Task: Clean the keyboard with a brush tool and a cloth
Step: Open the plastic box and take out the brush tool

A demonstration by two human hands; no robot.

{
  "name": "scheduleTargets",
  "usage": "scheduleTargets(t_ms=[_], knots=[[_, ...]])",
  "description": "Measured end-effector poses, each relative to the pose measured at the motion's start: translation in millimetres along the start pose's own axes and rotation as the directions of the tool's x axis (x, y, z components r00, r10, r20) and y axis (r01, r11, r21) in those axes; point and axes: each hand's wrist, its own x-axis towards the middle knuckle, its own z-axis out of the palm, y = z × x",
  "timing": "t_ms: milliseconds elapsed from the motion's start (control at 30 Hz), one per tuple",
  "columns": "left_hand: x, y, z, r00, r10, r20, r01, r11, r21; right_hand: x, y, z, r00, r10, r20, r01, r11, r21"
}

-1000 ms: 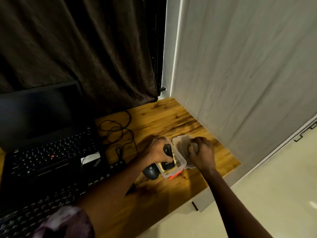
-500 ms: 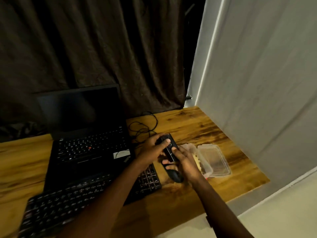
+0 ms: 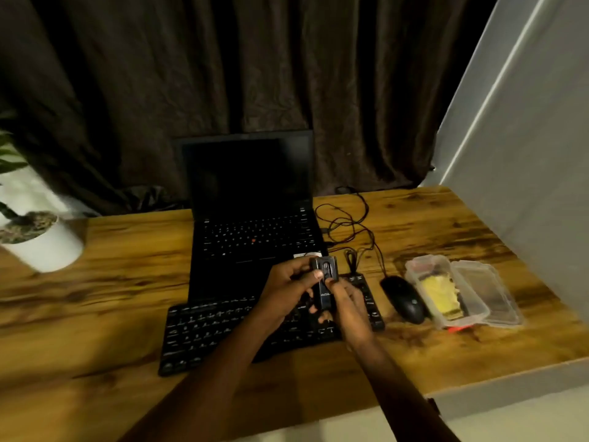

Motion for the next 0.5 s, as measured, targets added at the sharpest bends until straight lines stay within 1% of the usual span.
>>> scheduleTargets(t_ms=[67,133,300,400,500], knots=[[-7.7,-5.3,-14.1,1.0,0.006,0.01,-0.006,1.0,0.029,-4.6,5.8,16.5,1.0,-0.005,-0.024,0.004,0.999,-0.033],[-14.5,-9.0,-27.3,0.999,0.02,0.032,-0.021,0.999,0.043,-8.2,12.1,33.5,0.998,0.002,-0.055,-0.003,1.0,-0.03],[-28.7,-15.4,-57.5,0.998,0.042,0.054,-0.042,0.999,-0.008,-12.7,24.2,67.9,0.992,0.044,-0.12,-0.046,0.999,-0.013],[-32.6,-19.0,-72.9,0.999,0.036,0.026,-0.035,0.999,-0.04,-11.3,27.2,84.5,0.991,0.071,-0.11,-0.071,0.997,0.011],[-33.2,-22.5,-91.6,0.999,0.034,-0.016,-0.035,0.998,-0.058,-6.5,26.2,96.9,0.994,0.101,-0.032,-0.101,0.995,0.009]])
